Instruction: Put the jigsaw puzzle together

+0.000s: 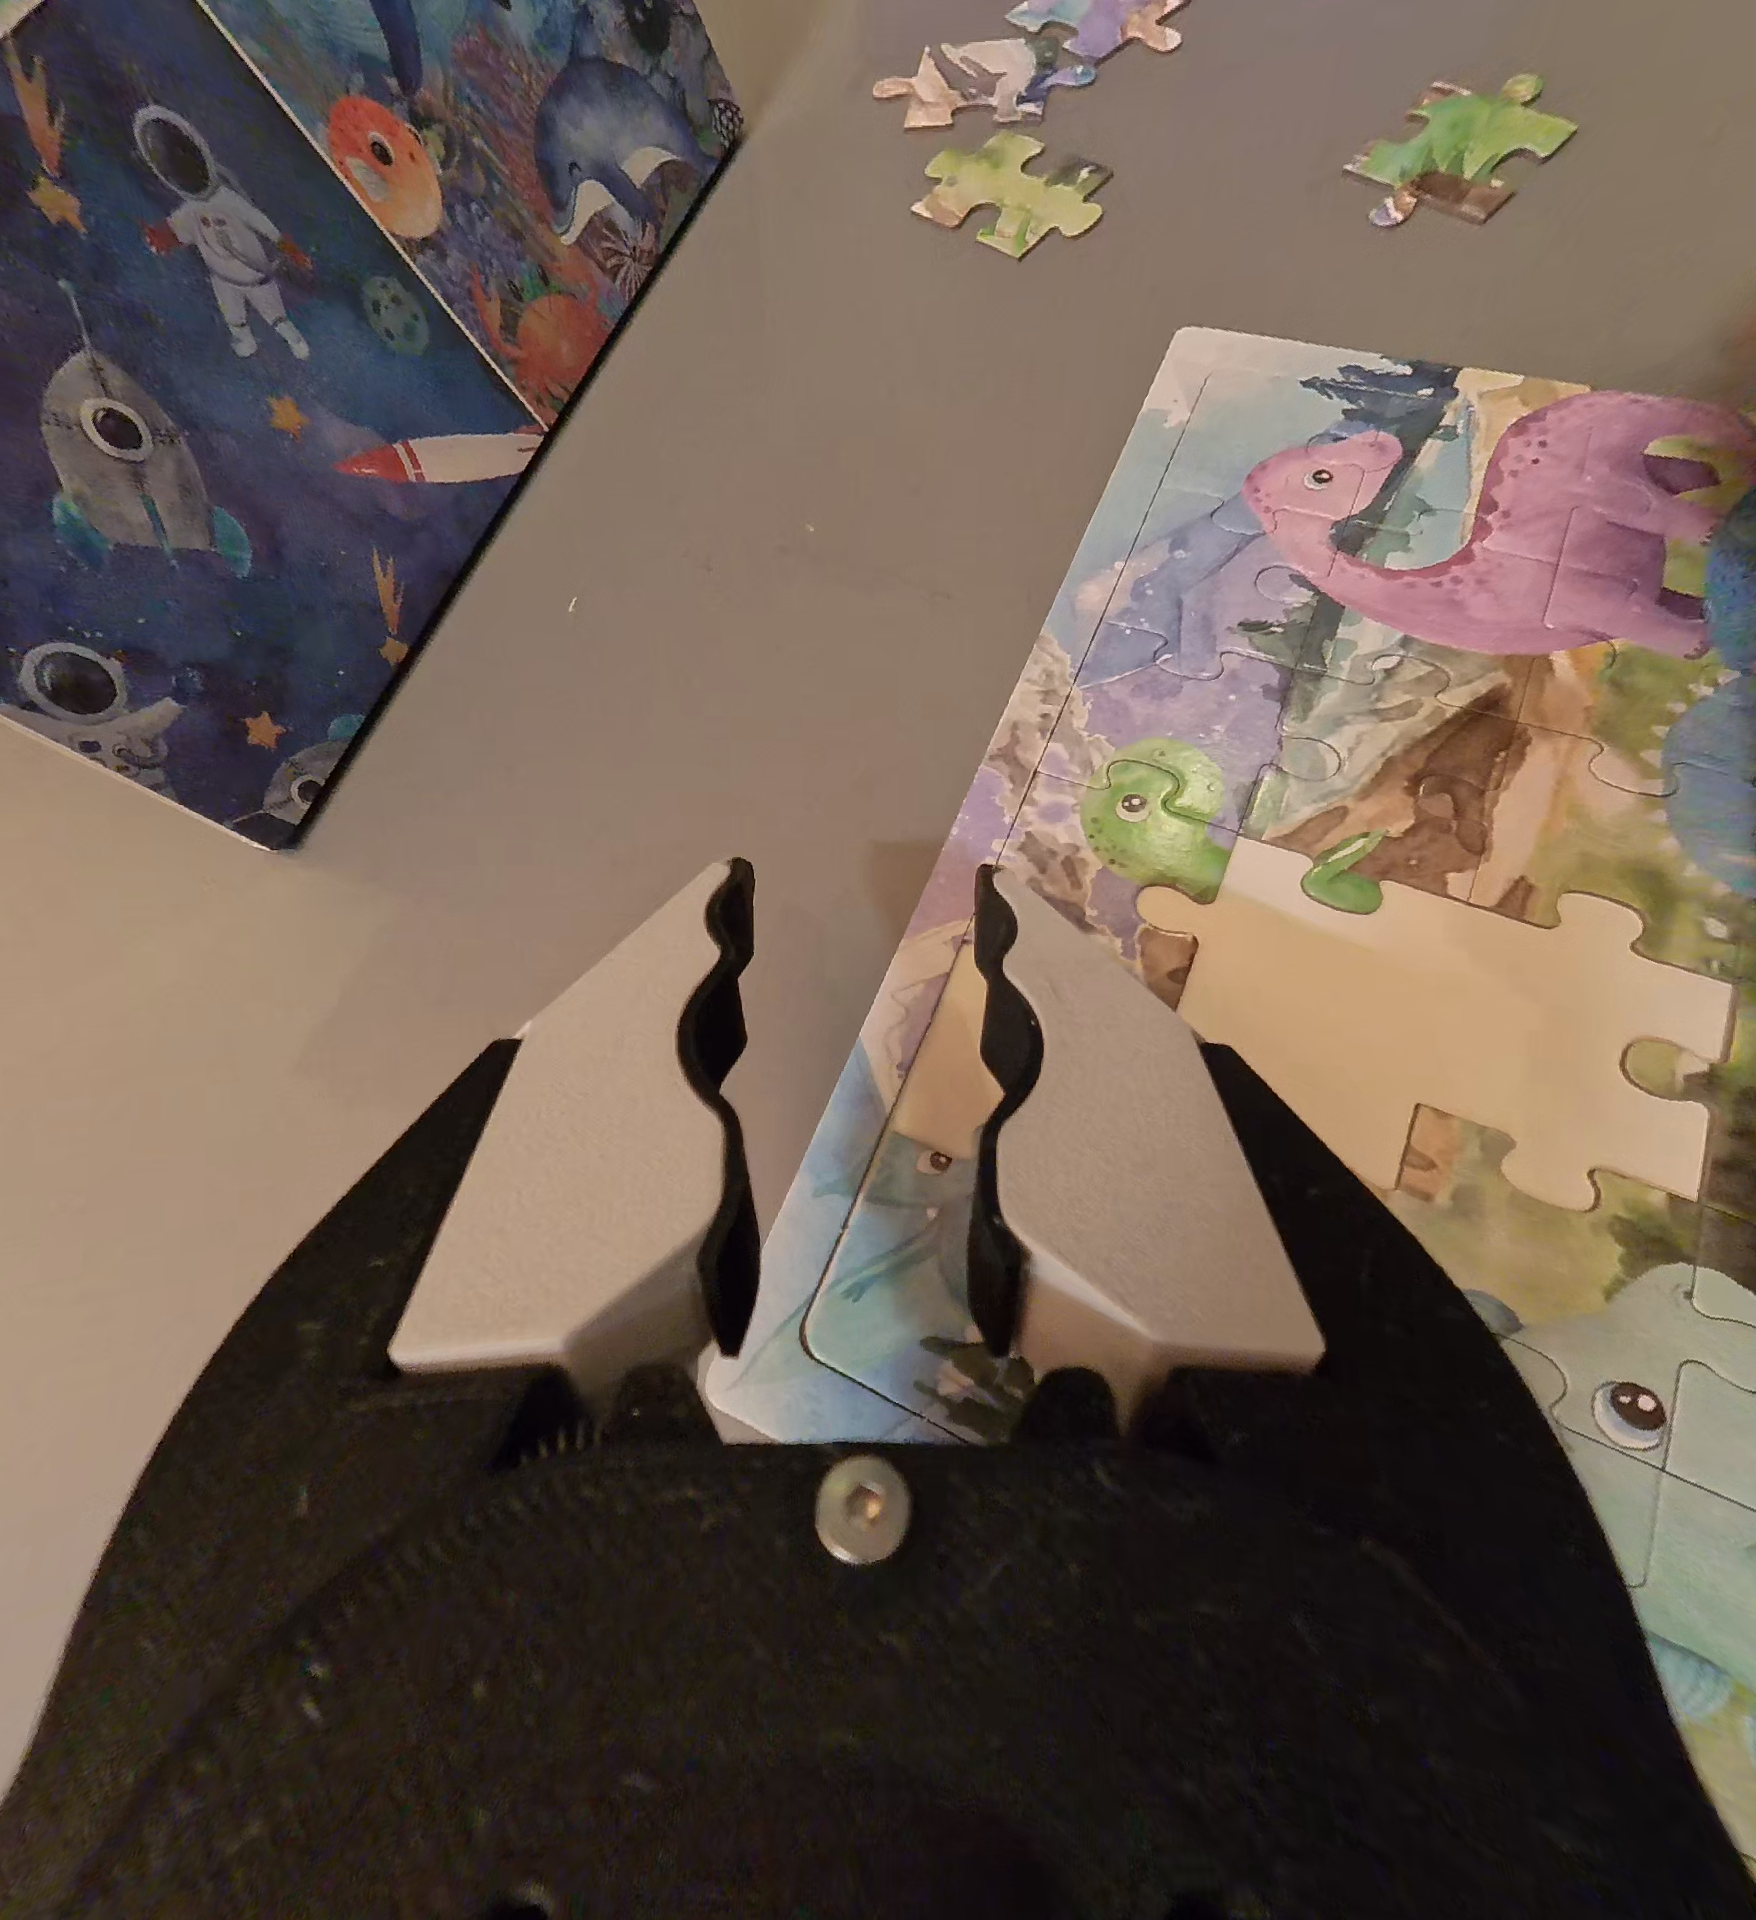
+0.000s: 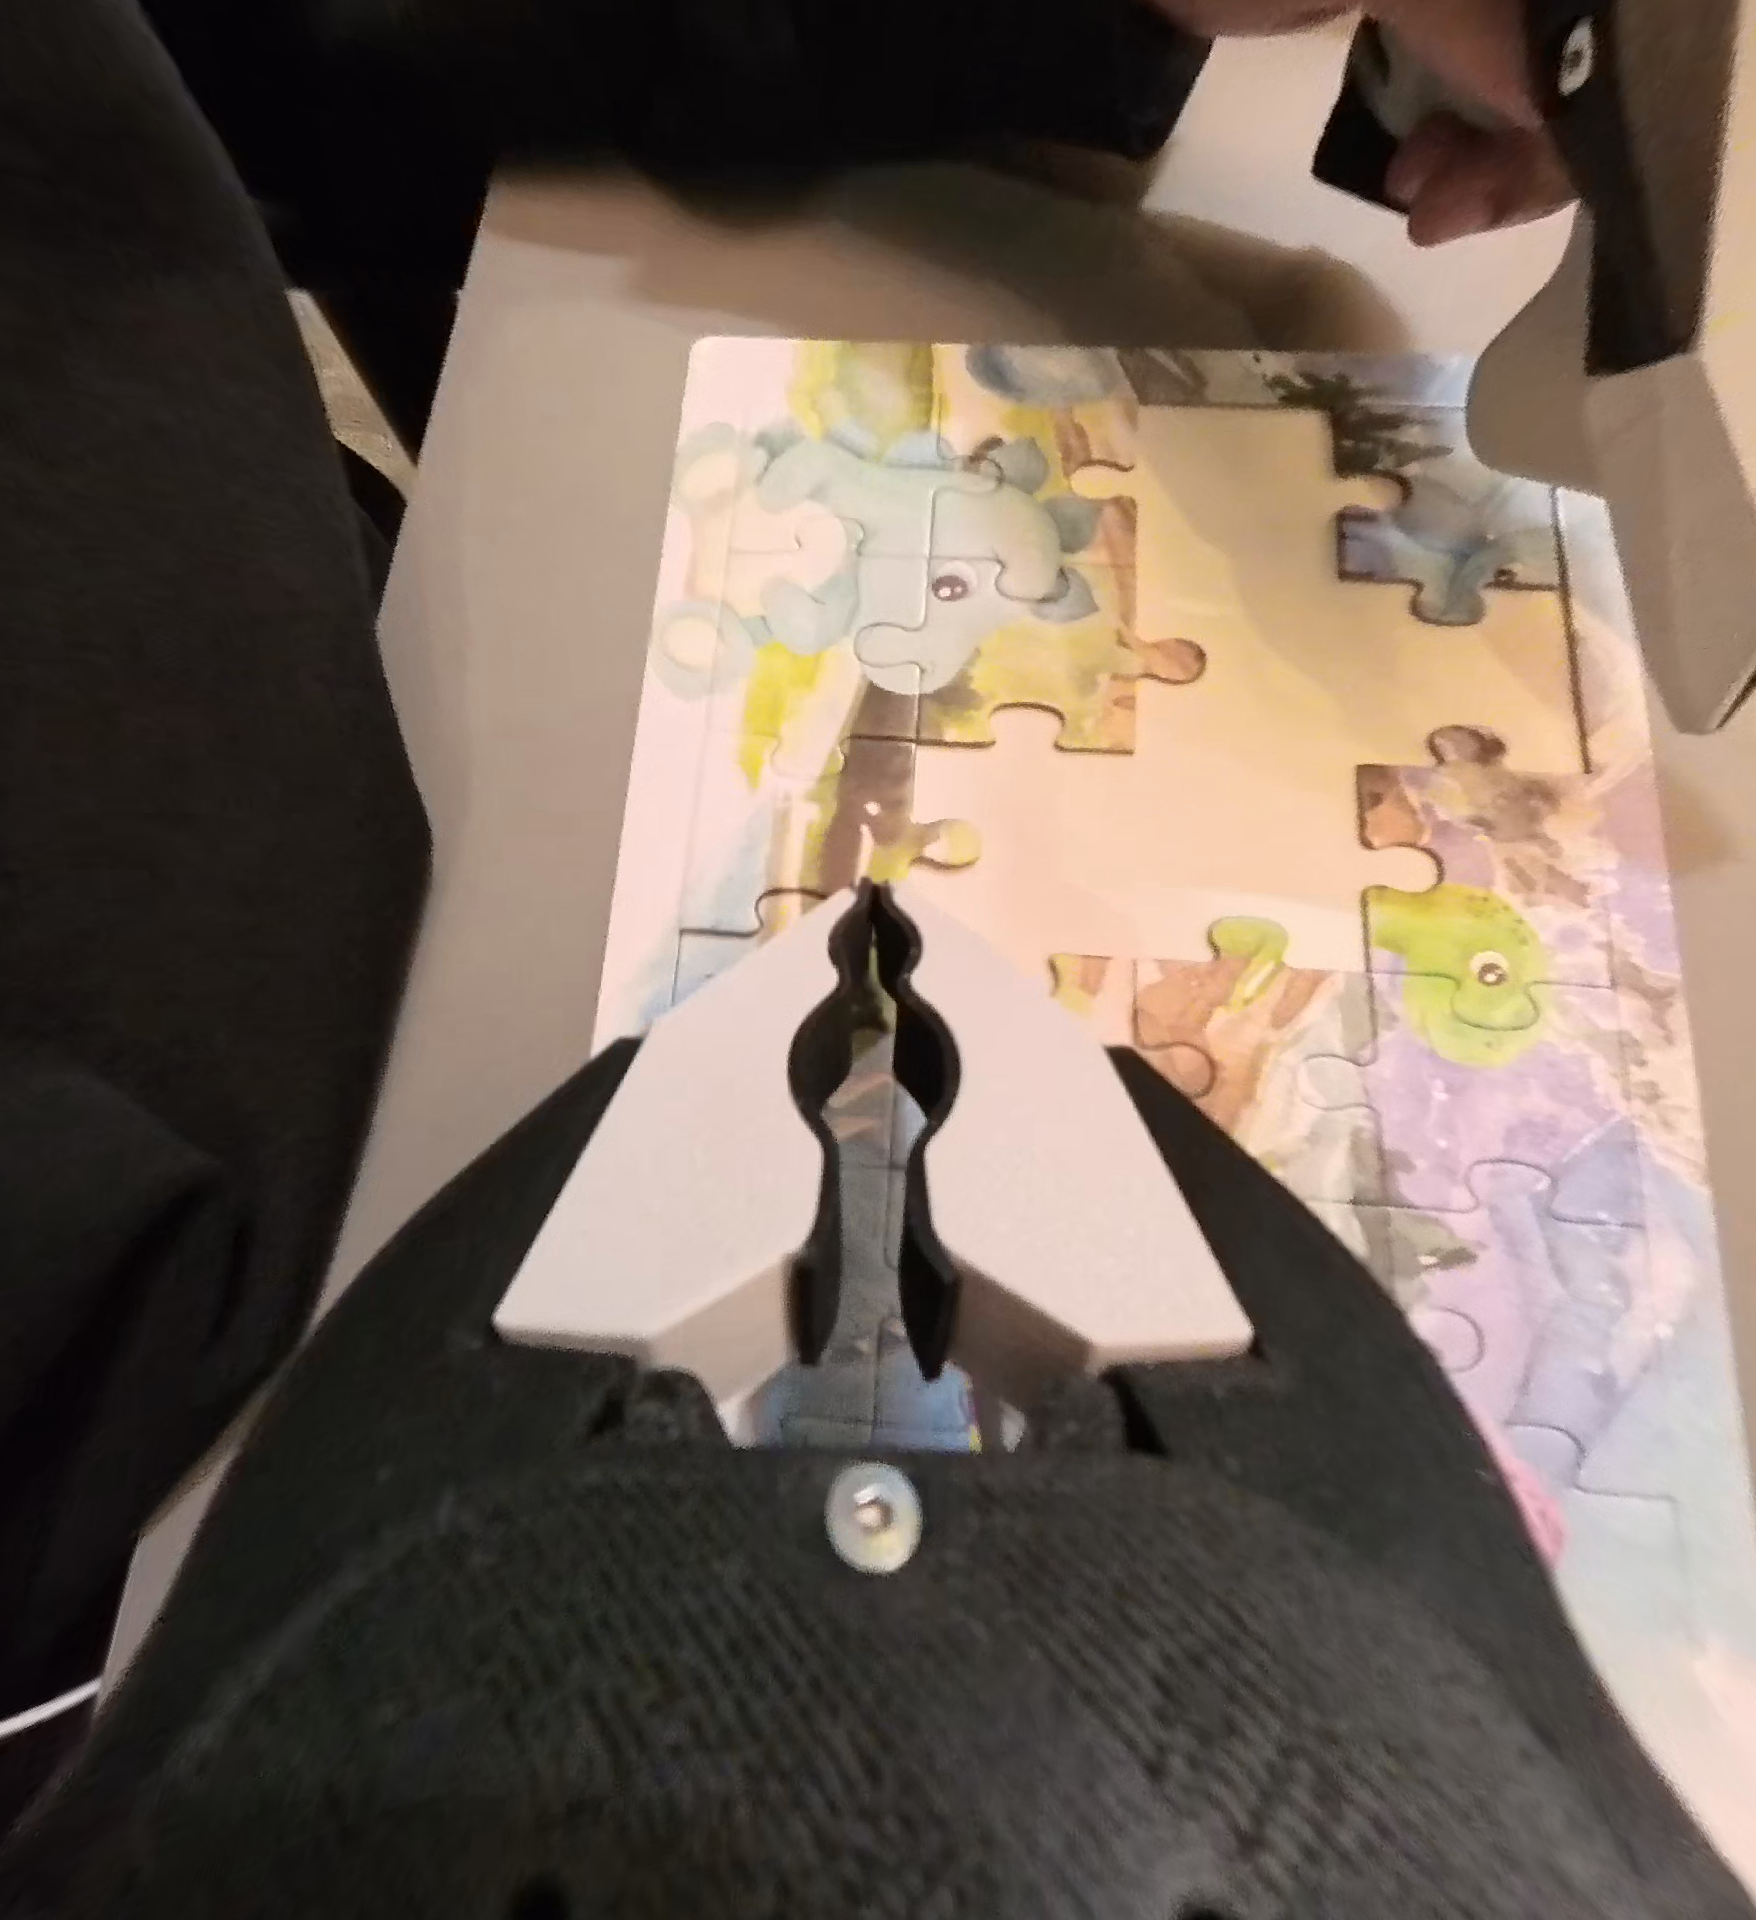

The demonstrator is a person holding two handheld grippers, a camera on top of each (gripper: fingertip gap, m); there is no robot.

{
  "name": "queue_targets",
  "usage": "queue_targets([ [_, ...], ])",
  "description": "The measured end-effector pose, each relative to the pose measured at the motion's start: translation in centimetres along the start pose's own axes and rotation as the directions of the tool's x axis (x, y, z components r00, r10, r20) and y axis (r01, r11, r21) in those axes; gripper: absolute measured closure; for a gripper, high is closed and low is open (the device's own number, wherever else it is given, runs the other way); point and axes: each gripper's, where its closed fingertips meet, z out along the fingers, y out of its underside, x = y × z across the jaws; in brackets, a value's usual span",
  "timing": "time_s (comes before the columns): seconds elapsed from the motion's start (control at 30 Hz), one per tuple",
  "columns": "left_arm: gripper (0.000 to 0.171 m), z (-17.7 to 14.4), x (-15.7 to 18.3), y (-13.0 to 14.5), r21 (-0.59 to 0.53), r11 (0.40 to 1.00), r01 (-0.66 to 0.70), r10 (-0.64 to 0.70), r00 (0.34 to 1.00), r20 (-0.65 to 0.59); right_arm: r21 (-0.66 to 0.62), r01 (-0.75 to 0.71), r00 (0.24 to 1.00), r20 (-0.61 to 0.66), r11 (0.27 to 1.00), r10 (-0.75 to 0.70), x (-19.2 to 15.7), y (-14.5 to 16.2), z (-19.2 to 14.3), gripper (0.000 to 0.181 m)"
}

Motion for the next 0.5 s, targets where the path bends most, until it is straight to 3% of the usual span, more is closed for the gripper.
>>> queue_targets([
  [0.07,0.130,0.0,0.0,0.0,-0.001,1.000,-0.001,0.001,1.000,0.000,-0.045,-0.013,1.000,0.010,0.999,0.013,-0.1,0.9,0.5,0.181],
  [0.3,0.130,0.0,0.0,0.0,0.001,1.000,-0.002,0.002,1.000,0.001,0.004,-0.114,0.987,0.110,0.993,0.113,-0.9,0.5,0.7,0.176],
  [0.43,0.130,0.0,0.1,-0.1,0.002,1.000,-0.004,0.004,1.000,0.002,0.009,-0.064,0.985,0.164,0.998,0.061,-2.1,0.3,0.5,0.151],
  [0.5,0.130,-0.1,0.1,-0.1,0.002,1.000,-0.006,0.006,1.000,0.003,-0.001,-0.015,0.991,0.130,1.000,0.015,-2.0,0.3,0.6,0.145],
])
